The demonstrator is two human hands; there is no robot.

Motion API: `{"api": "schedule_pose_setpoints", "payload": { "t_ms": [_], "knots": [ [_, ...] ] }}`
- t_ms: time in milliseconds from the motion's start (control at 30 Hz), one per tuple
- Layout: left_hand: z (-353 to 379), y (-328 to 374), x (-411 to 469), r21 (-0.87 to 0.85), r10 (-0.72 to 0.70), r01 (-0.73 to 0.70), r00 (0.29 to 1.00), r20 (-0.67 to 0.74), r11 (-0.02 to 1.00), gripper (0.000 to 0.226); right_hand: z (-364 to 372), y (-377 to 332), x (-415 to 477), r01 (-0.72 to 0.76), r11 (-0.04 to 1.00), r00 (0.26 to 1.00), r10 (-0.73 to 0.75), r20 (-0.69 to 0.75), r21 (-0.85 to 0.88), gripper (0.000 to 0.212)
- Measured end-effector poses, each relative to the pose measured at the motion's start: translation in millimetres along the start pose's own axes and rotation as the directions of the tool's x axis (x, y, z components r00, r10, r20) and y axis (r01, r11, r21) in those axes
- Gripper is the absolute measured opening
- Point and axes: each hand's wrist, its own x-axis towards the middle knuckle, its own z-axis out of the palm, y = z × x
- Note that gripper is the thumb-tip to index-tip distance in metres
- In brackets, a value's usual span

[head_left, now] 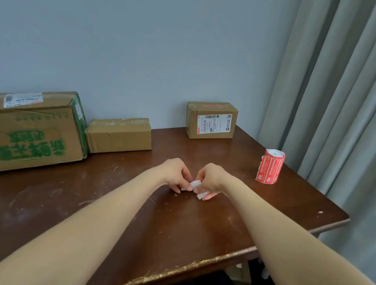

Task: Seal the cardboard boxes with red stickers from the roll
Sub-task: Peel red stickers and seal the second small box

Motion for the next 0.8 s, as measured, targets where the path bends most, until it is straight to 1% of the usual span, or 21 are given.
{"api": "schedule_pose_setpoints", "payload": {
  "t_ms": [67,133,200,267,333,367,400,433,467,533,600,633,700,767,800],
  "knots": [
    [4,2,1,-0.063,0.014,-0.017,0.999,-0.042,0.998,0.025,0,5,-1,-0.011,0.986,0.998,0.023,-0.067,0.169,0.009],
    [7,7,3,-0.123,0.015,-0.028,0.994,-0.104,0.992,0.022,-2,9,1,-0.025,0.949,0.992,0.063,-0.112,0.315,0.02],
    [7,13,7,-0.149,0.015,-0.045,0.981,-0.196,0.988,0.018,-3,11,2,-0.029,0.878,0.988,0.097,-0.12,0.477,0.026],
    [6,19,11,-0.143,0.029,-0.071,0.961,-0.275,0.987,0.012,-5,12,2,-0.018,0.757,0.988,0.113,-0.104,0.653,0.027],
    [6,25,15,-0.129,0.043,-0.09,0.944,-0.326,0.988,0.008,-10,13,-1,-0.033,0.587,0.994,0.103,-0.035,0.809,0.023],
    [6,28,17,-0.123,0.038,-0.086,0.936,-0.349,0.989,0.008,-13,14,-3,-0.049,0.516,0.996,0.093,0.001,0.855,0.021],
    [6,30,19,-0.122,0.024,-0.074,0.929,-0.369,0.99,0.007,-16,15,-5,-0.061,0.483,0.996,0.091,0.019,0.873,0.02],
    [6,33,20,-0.126,0.01,-0.063,0.925,-0.381,0.99,0.005,-19,17,-7,-0.068,0.488,0.994,0.111,0.015,0.87,0.021],
    [6,36,22,-0.138,0.0,-0.056,0.926,-0.378,0.989,0.003,-21,19,-6,-0.064,0.519,0.989,0.148,-0.016,0.853,0.023],
    [10,43,22,-0.182,0.002,-0.065,0.945,-0.328,0.981,0.004,-24,24,-4,-0.05,0.593,0.968,0.227,-0.107,0.803,0.026],
    [16,52,21,-0.23,0.039,-0.102,0.964,-0.262,0.968,0.006,-25,26,-6,-0.039,0.614,0.961,0.24,-0.139,0.789,0.026],
    [19,57,21,-0.246,0.062,-0.123,0.969,-0.241,0.961,0.006,-26,27,-10,-0.029,0.598,0.964,0.228,-0.135,0.801,0.027],
    [23,66,21,-0.252,0.093,-0.148,0.972,-0.216,0.956,0.006,-27,31,-19,-0.02,0.5,0.974,0.205,-0.096,0.866,0.029],
    [26,74,21,-0.213,0.109,-0.144,0.98,-0.168,0.966,0.006,-31,36,-30,-0.023,0.393,0.985,0.166,-0.047,0.919,0.032],
    [29,79,21,-0.181,0.115,-0.138,0.984,-0.135,0.974,0.008,-34,40,-35,-0.021,0.378,0.986,0.163,-0.045,0.925,0.032]
  ]
}}
